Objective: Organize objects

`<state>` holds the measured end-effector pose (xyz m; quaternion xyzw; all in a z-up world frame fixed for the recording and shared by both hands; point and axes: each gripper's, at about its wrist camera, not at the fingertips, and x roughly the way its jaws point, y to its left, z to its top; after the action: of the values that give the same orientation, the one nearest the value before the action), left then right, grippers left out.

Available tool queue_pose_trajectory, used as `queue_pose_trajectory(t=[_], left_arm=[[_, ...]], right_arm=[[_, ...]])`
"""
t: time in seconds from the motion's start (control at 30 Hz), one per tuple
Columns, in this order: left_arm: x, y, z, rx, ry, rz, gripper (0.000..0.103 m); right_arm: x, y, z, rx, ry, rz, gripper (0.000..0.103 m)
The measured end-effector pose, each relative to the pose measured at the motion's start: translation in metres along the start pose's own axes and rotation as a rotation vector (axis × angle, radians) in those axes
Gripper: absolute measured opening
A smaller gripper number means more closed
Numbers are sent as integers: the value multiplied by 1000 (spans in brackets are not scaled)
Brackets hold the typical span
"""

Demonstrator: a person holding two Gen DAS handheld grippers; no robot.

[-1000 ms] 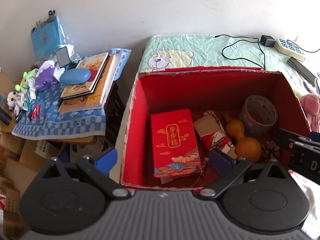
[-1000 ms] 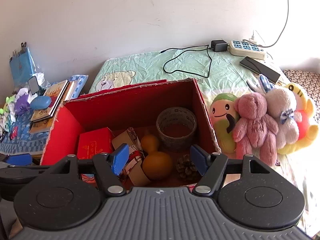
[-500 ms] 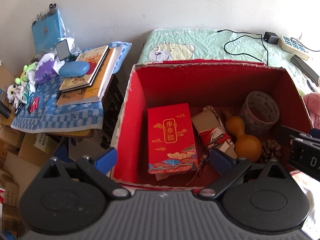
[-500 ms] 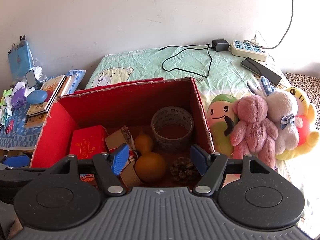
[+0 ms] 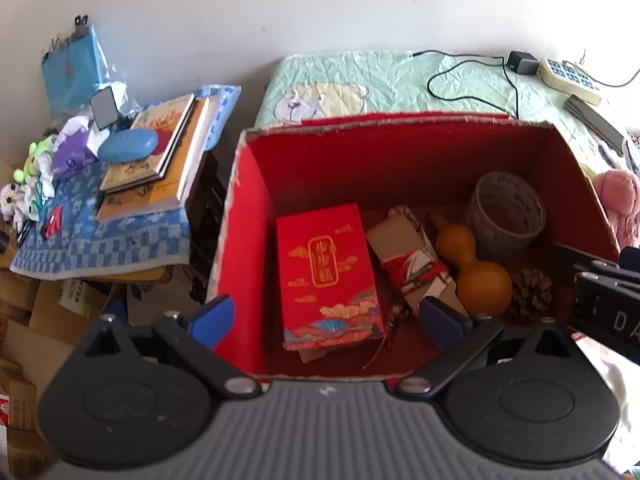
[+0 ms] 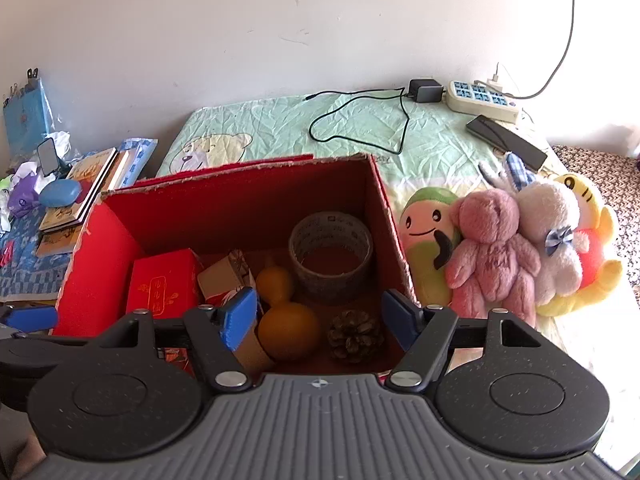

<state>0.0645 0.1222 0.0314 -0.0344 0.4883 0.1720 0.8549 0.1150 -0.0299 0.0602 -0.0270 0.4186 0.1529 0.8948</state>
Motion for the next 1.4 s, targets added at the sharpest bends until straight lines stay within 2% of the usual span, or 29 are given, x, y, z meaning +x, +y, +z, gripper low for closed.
queue_pose_trajectory(t=[0.2, 0.4, 0.7, 1.4], left_arm=[[-9, 7, 11, -9, -36, -5, 99], [-8, 6, 13, 7, -43, -19, 99], [-3, 4, 10, 16, -34, -34, 99], [-4, -4, -1, 29, -19, -41, 99]], right_arm=[[-4, 0, 8, 4, -20, -19, 76], [-2, 1, 10, 9, -8, 1, 76], [2, -3, 10, 18, 20, 10, 75], [-7, -8, -4, 25, -9, 18, 70]])
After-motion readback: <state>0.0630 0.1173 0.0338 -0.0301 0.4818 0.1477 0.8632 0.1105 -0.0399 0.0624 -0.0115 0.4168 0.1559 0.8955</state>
